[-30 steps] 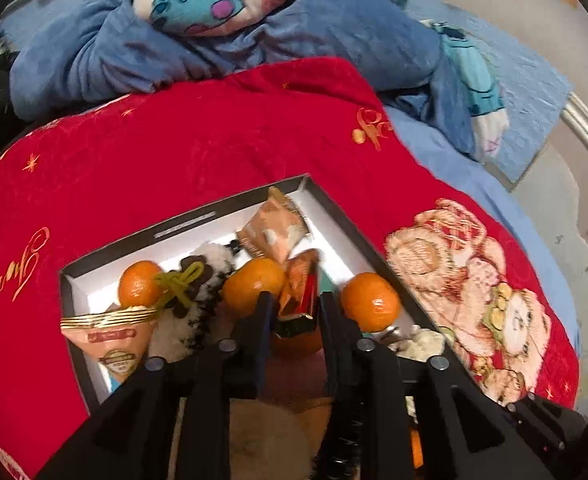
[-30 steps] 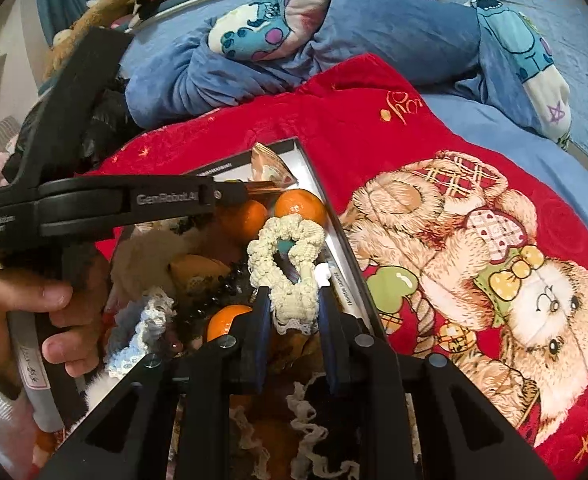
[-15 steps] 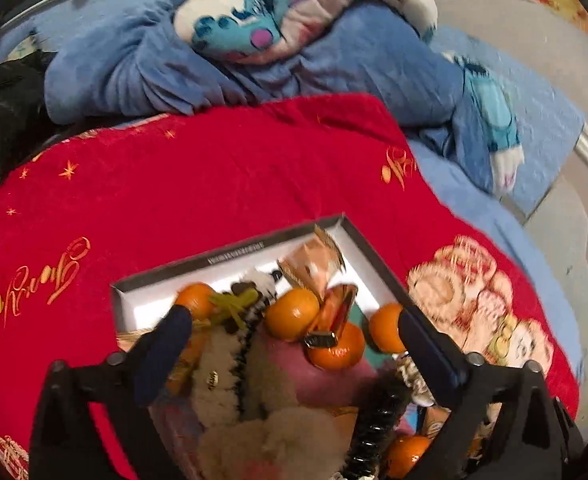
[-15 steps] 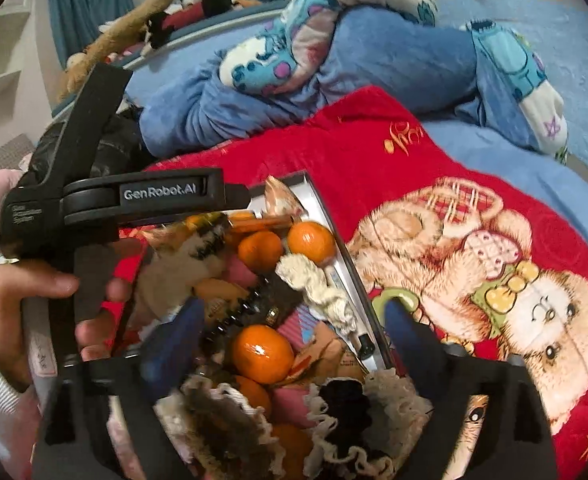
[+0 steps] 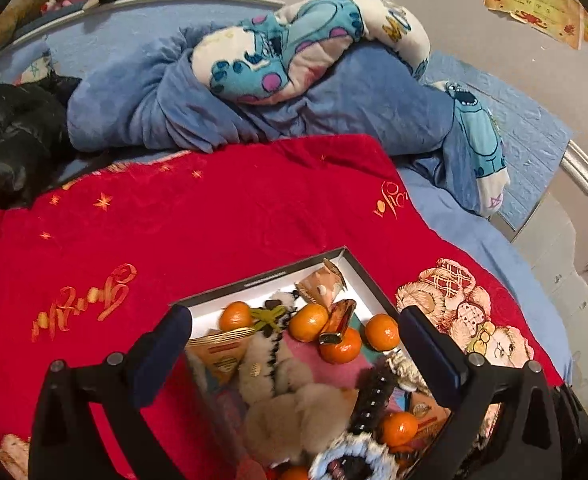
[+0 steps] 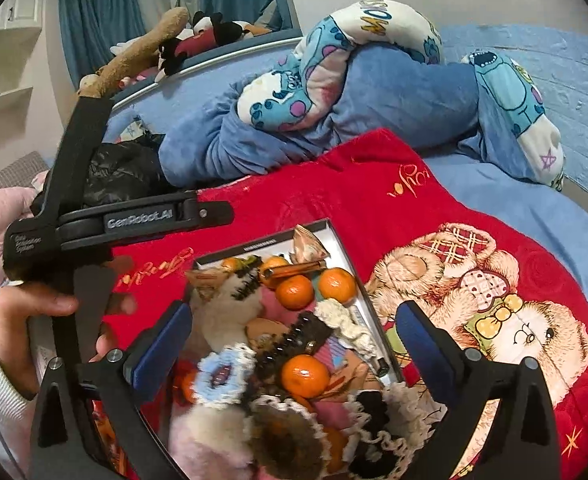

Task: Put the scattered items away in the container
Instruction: 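Move both open grippers back to the pile of mandarins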

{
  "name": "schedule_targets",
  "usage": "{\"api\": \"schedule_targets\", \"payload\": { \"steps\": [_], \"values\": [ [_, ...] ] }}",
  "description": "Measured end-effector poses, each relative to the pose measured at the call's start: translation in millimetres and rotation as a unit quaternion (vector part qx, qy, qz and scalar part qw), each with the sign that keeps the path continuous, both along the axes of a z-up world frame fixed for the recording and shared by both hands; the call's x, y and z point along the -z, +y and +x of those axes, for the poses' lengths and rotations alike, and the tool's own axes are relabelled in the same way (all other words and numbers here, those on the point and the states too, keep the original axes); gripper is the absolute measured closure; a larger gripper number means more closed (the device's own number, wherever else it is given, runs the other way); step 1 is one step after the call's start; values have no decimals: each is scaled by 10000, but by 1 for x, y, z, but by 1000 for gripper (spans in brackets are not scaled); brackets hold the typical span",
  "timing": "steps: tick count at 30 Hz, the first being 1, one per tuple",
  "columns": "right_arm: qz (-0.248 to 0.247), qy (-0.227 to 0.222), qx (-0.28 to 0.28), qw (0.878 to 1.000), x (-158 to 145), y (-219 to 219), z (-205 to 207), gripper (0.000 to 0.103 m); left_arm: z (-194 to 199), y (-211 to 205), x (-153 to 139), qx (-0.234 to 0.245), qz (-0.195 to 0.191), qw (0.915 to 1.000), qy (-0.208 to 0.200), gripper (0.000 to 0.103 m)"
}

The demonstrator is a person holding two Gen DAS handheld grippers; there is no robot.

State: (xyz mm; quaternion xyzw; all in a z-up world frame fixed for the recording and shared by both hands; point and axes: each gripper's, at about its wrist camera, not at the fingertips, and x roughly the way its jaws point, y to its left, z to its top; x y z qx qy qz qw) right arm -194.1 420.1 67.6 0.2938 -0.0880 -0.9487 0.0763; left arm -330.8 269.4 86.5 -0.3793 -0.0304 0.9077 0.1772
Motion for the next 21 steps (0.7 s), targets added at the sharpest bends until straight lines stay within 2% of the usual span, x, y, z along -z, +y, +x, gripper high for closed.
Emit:
{"api": "schedule_targets", "payload": {
  "steps": [4, 8, 14, 21],
  "values": [
    [-17, 155, -101, 9998, -13, -23, 8, 0, 18, -32, -19, -109, -37, 9999, 122, 0],
    [-331, 196, -265, 9989, -20, -58, 9, 0, 43, -79, -36, -284, -134, 9991, 281, 0],
    [-343, 160, -762, 9964, -28, -131, 12, 0, 96, -176, -59, -1007, -518, 9908, 744, 0],
    [-220, 227, -1123, 9932, -28, -193, 37, 0, 166, -276, -66, -1525, -187, 9812, 1167, 0]
  ]
}}
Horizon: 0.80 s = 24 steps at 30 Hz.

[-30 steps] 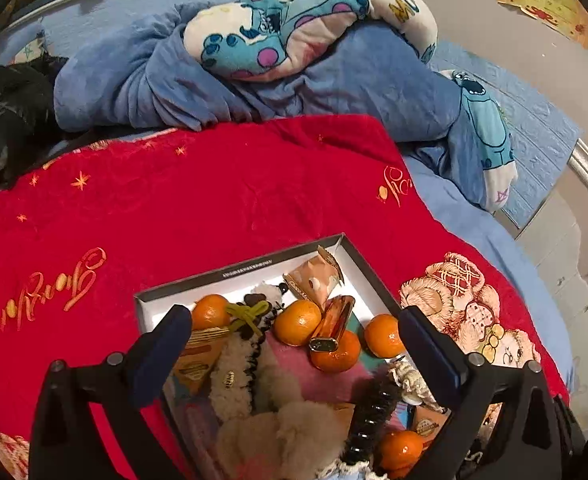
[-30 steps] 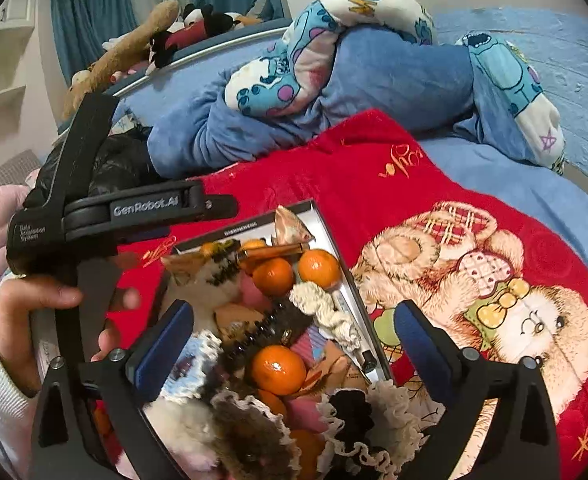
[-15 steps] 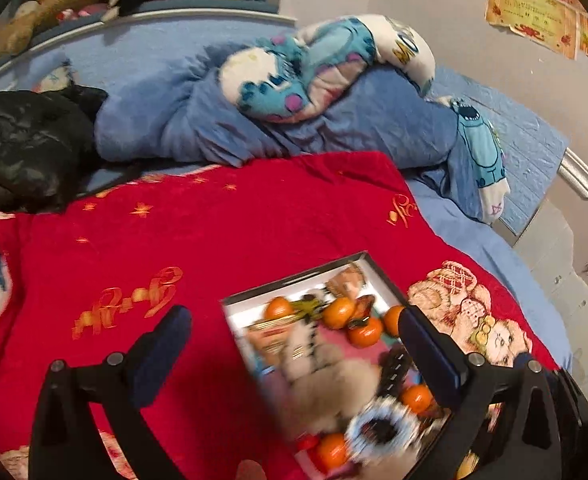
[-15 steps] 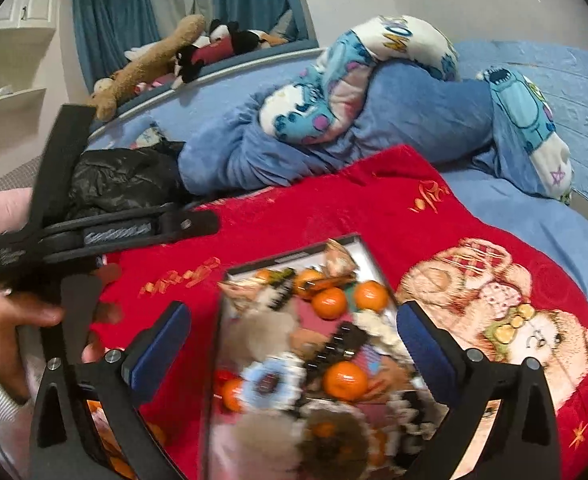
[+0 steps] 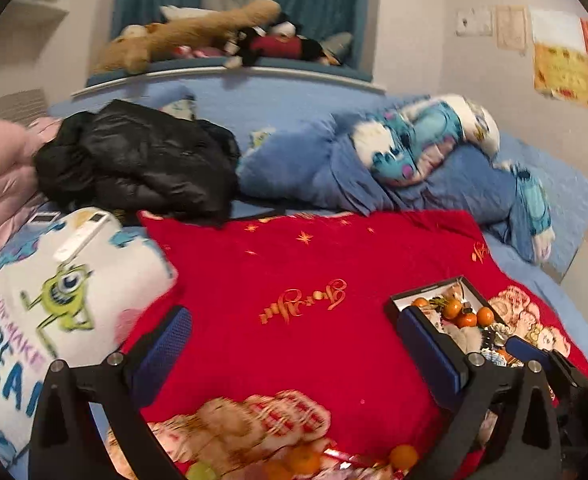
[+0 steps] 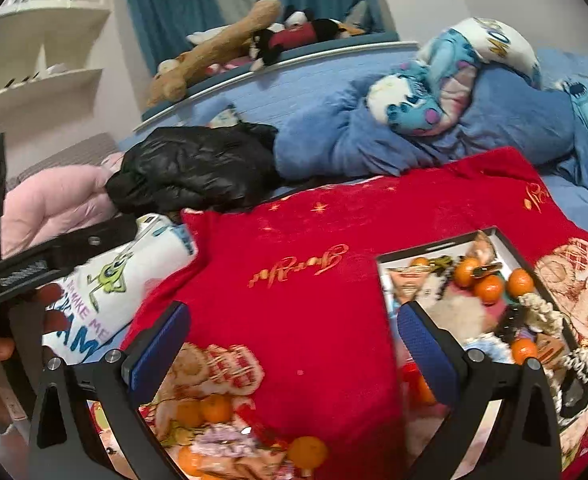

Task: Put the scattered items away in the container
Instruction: 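Move both open grippers back to the pile of mandarins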

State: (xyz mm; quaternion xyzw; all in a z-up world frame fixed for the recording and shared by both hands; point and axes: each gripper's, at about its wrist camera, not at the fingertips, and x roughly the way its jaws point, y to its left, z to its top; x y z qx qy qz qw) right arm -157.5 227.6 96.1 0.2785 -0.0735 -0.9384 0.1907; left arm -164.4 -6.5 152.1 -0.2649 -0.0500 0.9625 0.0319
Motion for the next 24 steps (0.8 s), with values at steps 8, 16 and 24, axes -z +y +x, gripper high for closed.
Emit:
{"api": "schedule_targets", "payload": {
  "steps": [8, 16, 24],
  "values": [
    [104, 248, 99, 9996, 0, -14, 34, 0, 77, -38, 23, -38, 19, 9997, 254, 0],
    [28, 328, 255, 9991, 41, 4, 85, 0, 138, -23, 108, 246, 174, 9995, -22, 0],
    [22, -1, -146, 9999, 81, 15, 102, 0, 130, 1, 174, 1034, 20, 9919, -743, 0]
  ]
}}
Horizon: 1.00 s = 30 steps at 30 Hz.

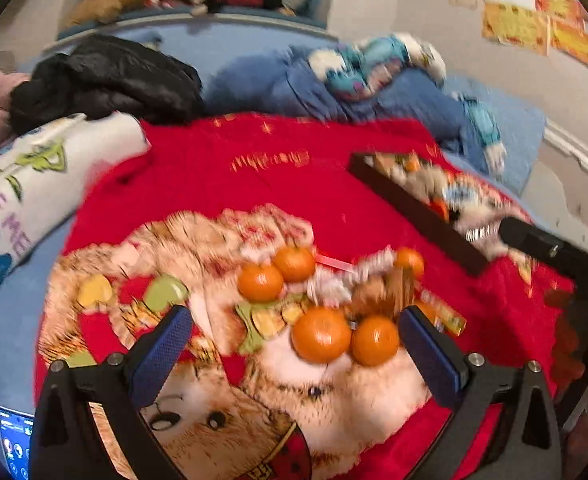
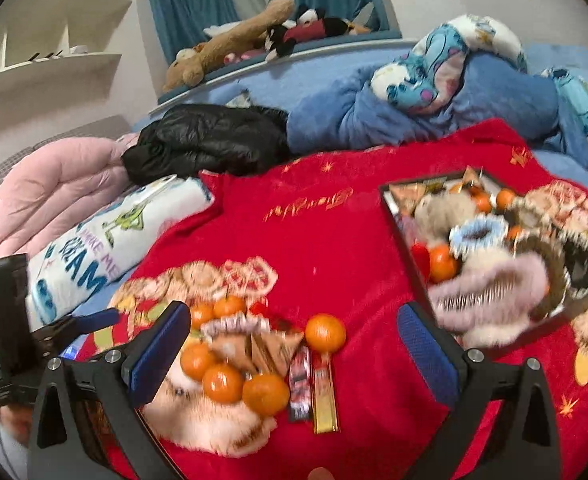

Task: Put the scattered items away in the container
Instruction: 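Move both open grippers back to the pile of mandarins, then grasp a mandarin with the left gripper while the right grasps another mandarin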

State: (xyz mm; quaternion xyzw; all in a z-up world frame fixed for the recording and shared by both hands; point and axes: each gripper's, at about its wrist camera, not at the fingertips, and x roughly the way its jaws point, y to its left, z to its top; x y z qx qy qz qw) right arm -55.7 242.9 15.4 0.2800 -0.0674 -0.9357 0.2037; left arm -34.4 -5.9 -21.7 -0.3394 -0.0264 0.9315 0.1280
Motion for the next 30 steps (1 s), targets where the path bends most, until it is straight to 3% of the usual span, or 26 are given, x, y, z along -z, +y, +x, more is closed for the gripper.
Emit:
{"api": "schedule_targets", "payload": {
  "steps": [7, 10, 13, 24, 28, 30],
  "values": [
    [-342, -383, -285, 9983, 16, -2, -3, 0, -12, 15, 14, 271, -320, 9990, -175, 0],
    [-240, -342, -403, 9983, 15, -10, 2, 0, -26, 15, 24, 332, -435, 9977, -403, 10],
    [-97, -346, -516, 9980, 16, -16, 4, 0, -39, 12, 35, 342, -368, 9964, -688, 15],
    [-112, -708, -657, 9953, 31, -26, -1, 6, -45, 17, 41, 482, -206, 9951, -842, 21],
    [-139, -764, -663, 9948, 32, -27, -2, 6, -44, 26, 47, 545, -434, 9936, -887, 34],
    [-157, -778, -680, 9945, 32, -28, -2, 6, -43, 30, 47, 516, -584, 9933, -850, 47]
  ]
}}
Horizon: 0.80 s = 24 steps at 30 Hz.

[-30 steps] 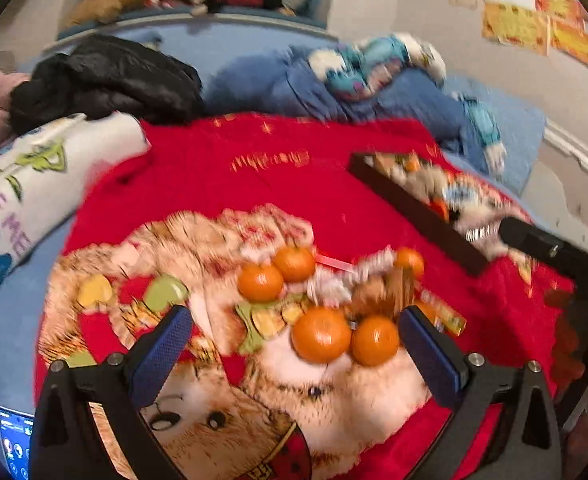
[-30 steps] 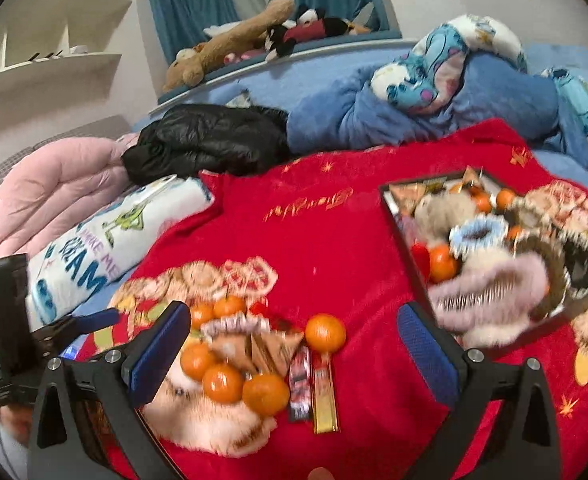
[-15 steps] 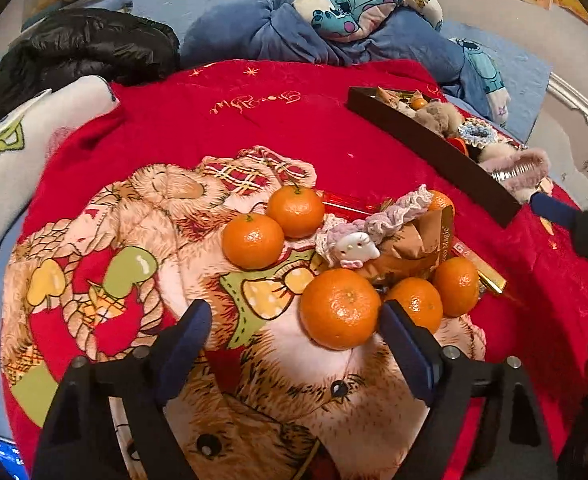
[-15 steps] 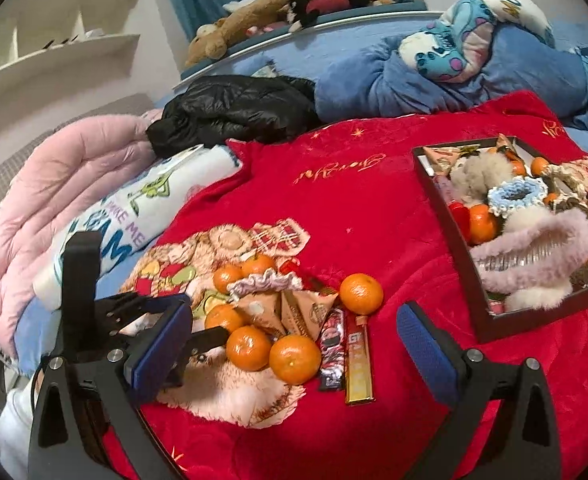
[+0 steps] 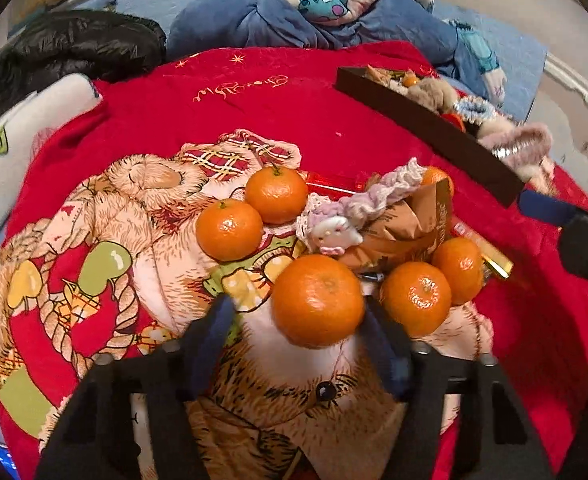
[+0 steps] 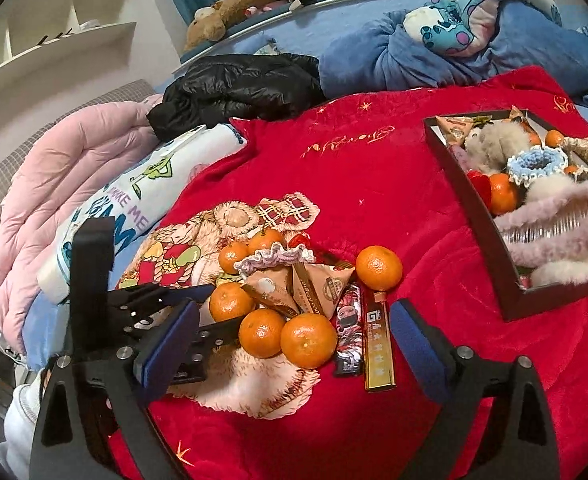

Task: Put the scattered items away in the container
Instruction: 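Grasp a mandarin with the left gripper while the right grasps another mandarin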

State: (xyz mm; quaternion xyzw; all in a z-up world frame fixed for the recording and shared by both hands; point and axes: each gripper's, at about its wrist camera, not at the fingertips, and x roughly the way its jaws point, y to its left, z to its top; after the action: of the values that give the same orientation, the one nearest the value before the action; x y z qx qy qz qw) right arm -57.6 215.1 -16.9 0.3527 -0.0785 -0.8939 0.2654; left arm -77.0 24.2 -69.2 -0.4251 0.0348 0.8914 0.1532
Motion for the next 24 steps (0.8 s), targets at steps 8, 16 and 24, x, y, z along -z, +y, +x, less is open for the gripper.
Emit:
{"api": "schedule_targets", "payload": {
  "steps": [8, 16, 24],
  "values": [
    [175, 3, -18, 9998, 2, 0, 2, 14, 3, -5, -6, -102, 85, 9998, 135, 61],
    [309, -69, -121, 9994, 8, -2, 3, 20, 17, -9, -21, -261, 73, 9984, 498, 61],
    [482, -9, -208, 9986, 12, -12, 6, 34, 22, -34, -29, -915, 228, 9931, 697, 61]
  ]
}}
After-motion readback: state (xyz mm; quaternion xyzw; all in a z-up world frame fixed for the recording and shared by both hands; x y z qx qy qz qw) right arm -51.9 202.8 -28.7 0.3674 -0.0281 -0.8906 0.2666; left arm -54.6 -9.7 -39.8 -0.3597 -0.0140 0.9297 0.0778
